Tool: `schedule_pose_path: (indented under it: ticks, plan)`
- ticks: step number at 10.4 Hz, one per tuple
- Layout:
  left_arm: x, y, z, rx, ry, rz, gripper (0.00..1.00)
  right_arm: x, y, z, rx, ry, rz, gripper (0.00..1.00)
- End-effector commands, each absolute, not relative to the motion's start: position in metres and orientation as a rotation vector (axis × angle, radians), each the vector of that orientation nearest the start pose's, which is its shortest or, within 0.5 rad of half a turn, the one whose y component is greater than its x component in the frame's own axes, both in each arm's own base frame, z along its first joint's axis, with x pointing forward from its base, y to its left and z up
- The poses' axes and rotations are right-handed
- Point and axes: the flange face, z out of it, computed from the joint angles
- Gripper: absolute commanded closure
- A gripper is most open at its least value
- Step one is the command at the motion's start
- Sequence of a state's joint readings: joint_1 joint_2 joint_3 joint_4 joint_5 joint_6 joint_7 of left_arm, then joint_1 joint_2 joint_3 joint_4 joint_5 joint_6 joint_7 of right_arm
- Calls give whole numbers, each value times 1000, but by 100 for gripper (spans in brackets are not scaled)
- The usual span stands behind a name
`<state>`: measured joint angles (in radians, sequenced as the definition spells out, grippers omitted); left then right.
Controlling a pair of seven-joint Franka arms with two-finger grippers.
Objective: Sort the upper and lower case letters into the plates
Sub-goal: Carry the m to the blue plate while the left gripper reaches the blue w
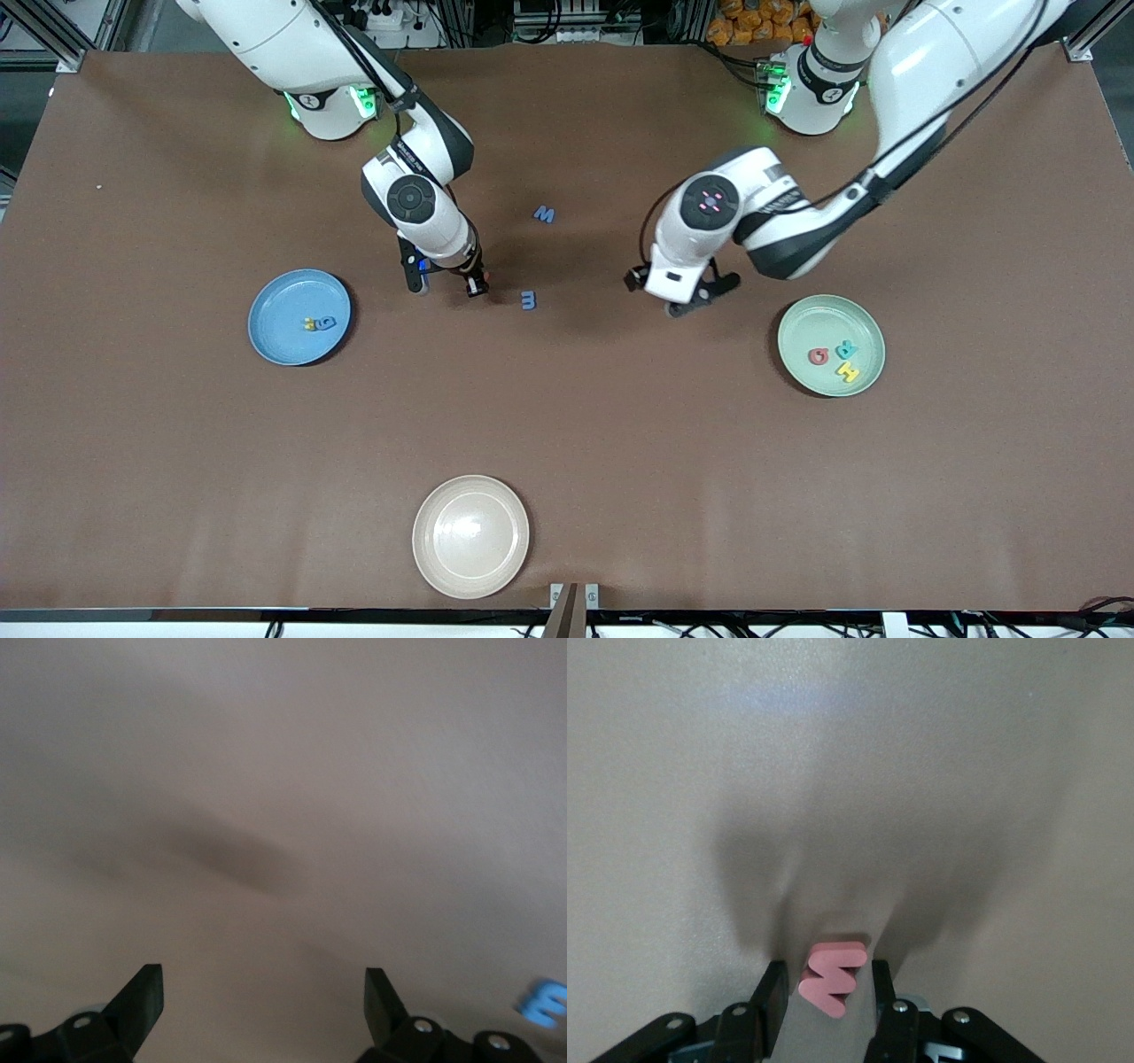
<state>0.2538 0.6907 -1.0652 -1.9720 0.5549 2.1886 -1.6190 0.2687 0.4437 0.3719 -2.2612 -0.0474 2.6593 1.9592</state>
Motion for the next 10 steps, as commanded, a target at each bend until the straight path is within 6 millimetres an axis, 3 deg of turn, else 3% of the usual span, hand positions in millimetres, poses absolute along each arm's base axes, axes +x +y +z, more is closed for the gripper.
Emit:
schedule_pose_path:
  ticks: [1, 5, 7, 10]
  plan:
    - [409, -447, 246, -2989, -1036, 251, 0, 422, 322, 171, -2449, 1923, 209, 72]
    - [356, -497, 218, -2864, -1305, 233, 0, 425, 319, 175, -2479, 1884, 203, 100]
    - [326, -517, 210, -2819, -1354, 256, 0, 435, 315, 186, -2475, 1873, 186, 100]
    - [312, -545, 200, -2759, -1484, 203, 0, 452, 305, 206, -2573, 1809, 196, 100]
